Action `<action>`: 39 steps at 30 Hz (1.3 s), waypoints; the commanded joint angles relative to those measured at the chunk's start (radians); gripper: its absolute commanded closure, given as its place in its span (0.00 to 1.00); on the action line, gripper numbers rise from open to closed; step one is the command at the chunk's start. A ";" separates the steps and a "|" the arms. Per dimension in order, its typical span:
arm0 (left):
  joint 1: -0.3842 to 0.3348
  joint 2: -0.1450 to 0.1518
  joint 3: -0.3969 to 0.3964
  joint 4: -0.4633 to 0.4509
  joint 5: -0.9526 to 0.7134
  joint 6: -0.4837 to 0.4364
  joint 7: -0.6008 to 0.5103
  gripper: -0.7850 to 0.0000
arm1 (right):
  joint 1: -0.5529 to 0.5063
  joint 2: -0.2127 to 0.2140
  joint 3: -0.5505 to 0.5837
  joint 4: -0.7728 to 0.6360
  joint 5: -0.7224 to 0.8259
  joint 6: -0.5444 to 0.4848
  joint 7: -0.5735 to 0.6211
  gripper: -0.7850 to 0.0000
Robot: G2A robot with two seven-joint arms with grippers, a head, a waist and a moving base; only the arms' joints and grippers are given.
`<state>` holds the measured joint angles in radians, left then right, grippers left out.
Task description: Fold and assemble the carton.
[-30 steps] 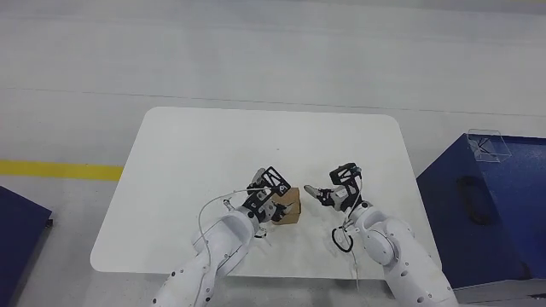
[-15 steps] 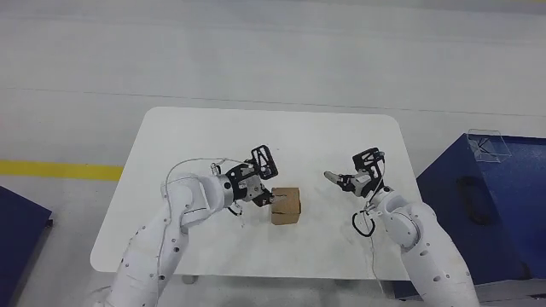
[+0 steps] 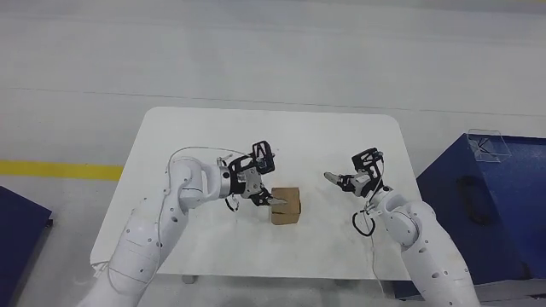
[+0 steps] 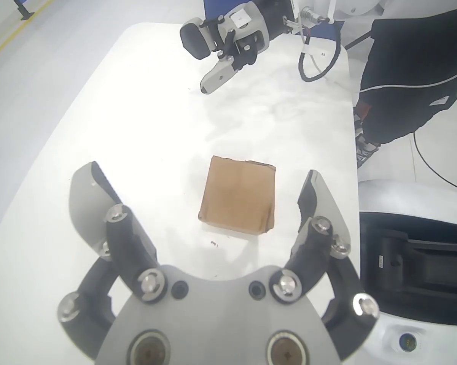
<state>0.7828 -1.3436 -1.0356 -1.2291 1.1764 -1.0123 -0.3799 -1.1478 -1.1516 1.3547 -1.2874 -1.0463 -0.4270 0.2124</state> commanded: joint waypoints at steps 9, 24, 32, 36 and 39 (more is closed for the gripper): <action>-0.140 0.048 0.372 0.083 0.060 0.000 0.145 0.00 | 0.000 0.000 0.000 0.000 0.000 0.000 0.000 0.00; -0.305 0.049 0.569 0.354 0.182 0.050 0.475 0.00 | 0.000 0.000 0.000 0.000 0.000 0.000 0.000 0.00; -0.315 -0.016 0.608 0.439 0.158 0.079 0.443 0.00 | 0.000 0.000 0.000 0.000 0.000 0.000 0.000 0.00; -0.327 -0.038 0.615 0.478 0.157 0.071 0.460 0.00 | 0.000 0.000 0.000 0.000 0.000 0.000 0.000 0.00; -0.335 -0.049 0.617 0.499 0.164 0.063 0.479 0.00 | 0.000 0.000 0.000 0.000 0.000 0.000 0.000 0.00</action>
<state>0.4499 -1.3888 -0.4198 -0.7365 1.3366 -0.9463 0.0918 -1.1478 -1.1516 1.3547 -1.2874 -1.0463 -0.4270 0.2123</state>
